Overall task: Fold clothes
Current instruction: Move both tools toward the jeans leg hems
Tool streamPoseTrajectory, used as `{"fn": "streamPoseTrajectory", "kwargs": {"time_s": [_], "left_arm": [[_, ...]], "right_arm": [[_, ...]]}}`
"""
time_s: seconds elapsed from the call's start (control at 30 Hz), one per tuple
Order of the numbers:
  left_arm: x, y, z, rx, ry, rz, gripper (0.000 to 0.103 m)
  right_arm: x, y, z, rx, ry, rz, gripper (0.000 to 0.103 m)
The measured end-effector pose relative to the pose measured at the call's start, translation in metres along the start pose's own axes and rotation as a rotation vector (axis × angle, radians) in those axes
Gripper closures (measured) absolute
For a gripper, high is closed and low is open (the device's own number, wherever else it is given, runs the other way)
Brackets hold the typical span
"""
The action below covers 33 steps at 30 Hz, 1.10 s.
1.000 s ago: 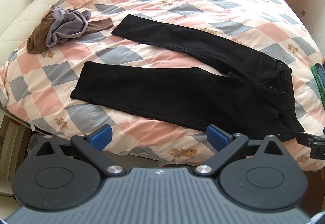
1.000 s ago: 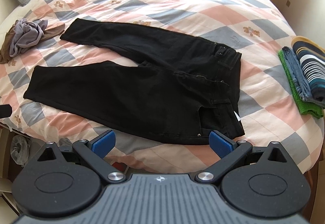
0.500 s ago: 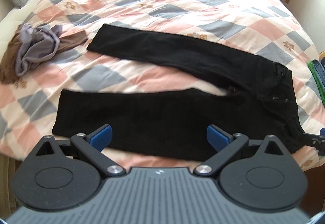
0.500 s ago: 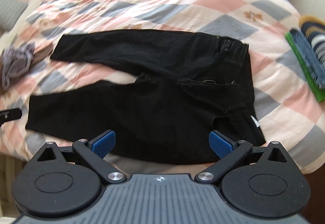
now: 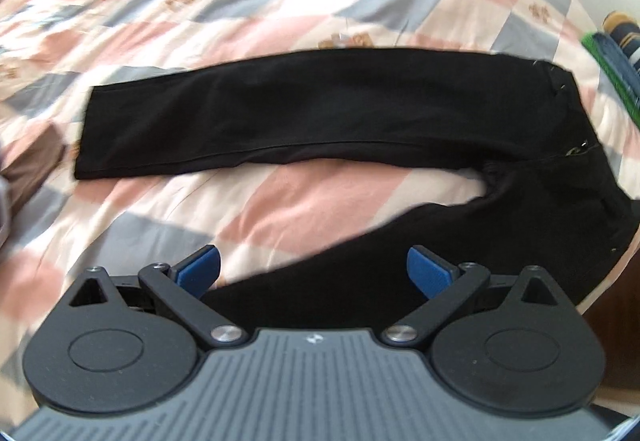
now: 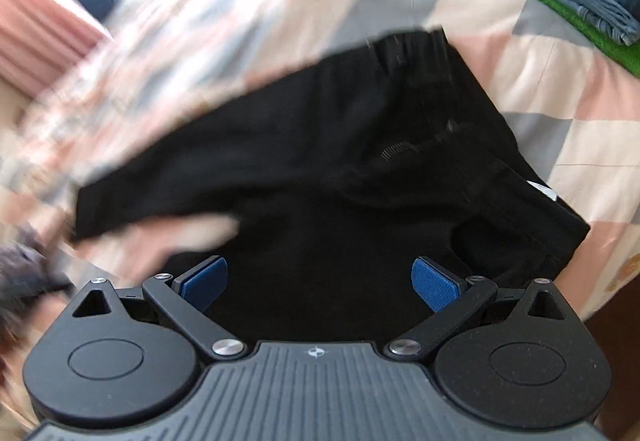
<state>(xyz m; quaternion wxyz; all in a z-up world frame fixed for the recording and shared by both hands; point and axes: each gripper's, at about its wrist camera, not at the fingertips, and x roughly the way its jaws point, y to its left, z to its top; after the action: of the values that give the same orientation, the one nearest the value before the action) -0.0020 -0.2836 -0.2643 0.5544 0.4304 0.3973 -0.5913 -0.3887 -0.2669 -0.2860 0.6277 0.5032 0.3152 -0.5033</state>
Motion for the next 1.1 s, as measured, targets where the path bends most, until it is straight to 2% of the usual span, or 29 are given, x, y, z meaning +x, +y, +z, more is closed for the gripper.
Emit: {"fn": "streamPoseTrajectory", "kwargs": {"time_s": [0.1,0.2,0.27,0.33,0.43,0.47,0.5,0.57,0.6,0.67,0.73,0.77,0.87,1.03,1.1], "left_arm": [[0.041,0.021,0.032,0.066,-0.008,-0.052,0.006],[0.076,0.041,0.074,0.187,-0.059,-0.121,0.010],[0.098,0.053,0.104,0.282,-0.089,-0.166,0.018],[0.119,0.063,0.134,0.389,-0.104,-0.199,0.032],[0.149,0.077,0.172,0.520,-0.097,-0.253,0.036],[0.158,0.082,0.182,0.555,-0.086,-0.273,0.036],[0.167,0.087,0.190,0.578,-0.075,-0.287,0.036],[0.183,0.098,0.202,0.606,-0.051,-0.308,0.042],[0.191,0.103,0.208,0.620,-0.040,-0.319,0.047],[0.208,0.113,0.216,0.614,0.000,-0.362,0.048],[0.221,0.123,0.219,0.604,0.048,-0.409,0.047],[0.227,0.127,0.220,0.598,0.067,-0.421,0.046],[0.242,0.138,0.221,0.568,0.108,-0.458,0.040],[0.253,0.147,0.220,0.529,0.145,-0.506,0.040],[0.253,0.145,0.216,0.554,0.154,-0.489,0.046]], "right_arm": [[0.029,-0.001,0.020,-0.049,0.028,0.005,0.005],[0.059,0.006,0.069,-0.166,0.039,0.068,0.013],[0.078,0.013,0.104,-0.251,0.042,0.119,0.019],[0.097,0.019,0.140,-0.337,0.044,0.171,0.021],[0.124,0.034,0.189,-0.523,0.045,0.218,0.029],[0.133,0.038,0.201,-0.574,0.053,0.227,0.036],[0.143,0.044,0.211,-0.622,0.064,0.231,0.050],[0.163,0.048,0.232,-0.695,0.090,0.238,0.069],[0.171,0.048,0.240,-0.719,0.107,0.248,0.069],[0.187,0.048,0.252,-0.746,0.155,0.283,0.068],[0.199,0.047,0.257,-0.759,0.205,0.318,0.063],[0.203,0.047,0.259,-0.772,0.217,0.320,0.057],[0.212,0.047,0.265,-0.823,0.267,0.315,0.051],[0.231,0.040,0.276,-0.795,0.353,0.343,0.051],[0.238,0.039,0.275,-0.793,0.394,0.357,0.057]]}}
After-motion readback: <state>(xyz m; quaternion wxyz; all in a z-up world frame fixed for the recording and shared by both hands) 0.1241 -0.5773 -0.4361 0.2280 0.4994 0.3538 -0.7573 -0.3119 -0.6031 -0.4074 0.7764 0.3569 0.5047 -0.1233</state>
